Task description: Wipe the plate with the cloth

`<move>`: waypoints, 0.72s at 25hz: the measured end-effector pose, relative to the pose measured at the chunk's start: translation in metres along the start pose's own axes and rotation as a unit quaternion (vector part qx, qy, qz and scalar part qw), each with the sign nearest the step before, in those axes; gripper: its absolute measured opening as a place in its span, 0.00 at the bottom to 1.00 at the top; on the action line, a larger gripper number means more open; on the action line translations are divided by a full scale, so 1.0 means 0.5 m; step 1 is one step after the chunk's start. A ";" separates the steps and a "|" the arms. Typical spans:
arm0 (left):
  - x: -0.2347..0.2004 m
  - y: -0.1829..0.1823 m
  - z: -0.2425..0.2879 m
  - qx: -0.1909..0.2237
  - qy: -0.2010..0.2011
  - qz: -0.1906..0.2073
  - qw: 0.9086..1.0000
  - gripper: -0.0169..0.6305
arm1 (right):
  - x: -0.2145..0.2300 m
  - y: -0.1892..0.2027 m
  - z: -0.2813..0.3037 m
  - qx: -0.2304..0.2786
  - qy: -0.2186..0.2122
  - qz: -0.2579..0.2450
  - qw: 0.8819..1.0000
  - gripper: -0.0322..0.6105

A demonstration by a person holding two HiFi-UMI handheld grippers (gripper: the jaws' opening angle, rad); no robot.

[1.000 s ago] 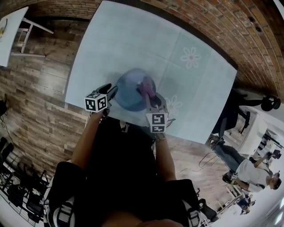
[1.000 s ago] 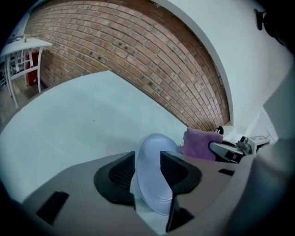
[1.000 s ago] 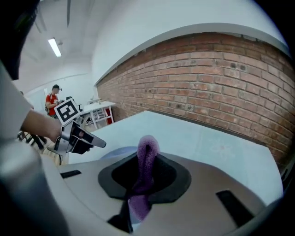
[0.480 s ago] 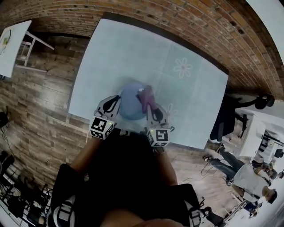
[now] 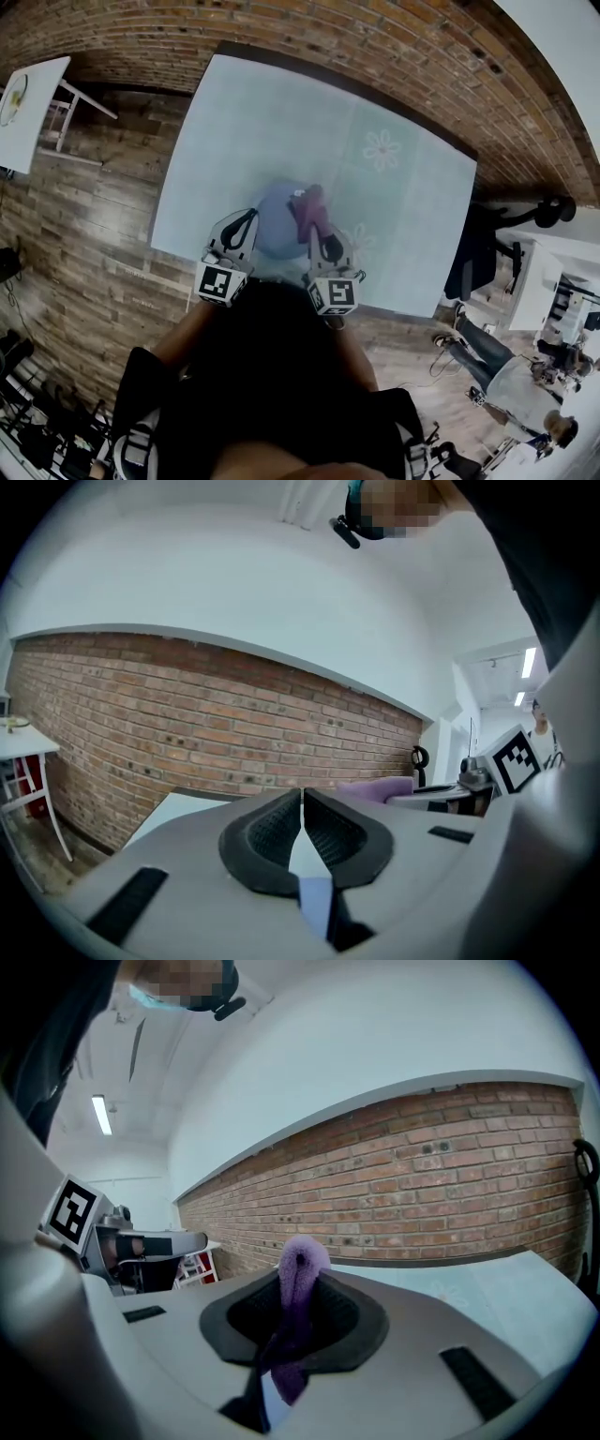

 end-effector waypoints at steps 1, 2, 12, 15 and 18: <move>-0.003 0.006 0.003 -0.007 -0.002 0.000 1.000 0.09 | 0.003 -0.002 0.001 -0.001 0.001 -0.002 1.000 0.17; -0.006 0.008 0.005 -0.011 -0.004 -0.001 1.000 0.09 | 0.006 -0.005 0.002 -0.002 0.002 -0.004 1.000 0.17; -0.023 0.001 0.021 -0.015 -0.020 -0.009 1.000 0.09 | 0.021 -0.007 0.013 -0.012 0.003 -0.010 1.000 0.17; -0.029 -0.002 0.024 -0.012 -0.022 -0.011 1.000 0.09 | 0.022 -0.008 0.014 -0.010 0.002 -0.010 1.000 0.17; -0.034 -0.004 0.022 -0.010 -0.027 -0.016 0.999 0.09 | 0.021 -0.007 0.013 -0.011 0.001 -0.012 1.000 0.17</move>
Point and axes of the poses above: the fingertips, and each gripper's own axes: z forward along the fingers, x to its right, y out of its underside, the point moved 1 cm from there along -z, backward along the fingers, and after that the axes turned 13 degrees about -y, right-handed, at the moved point
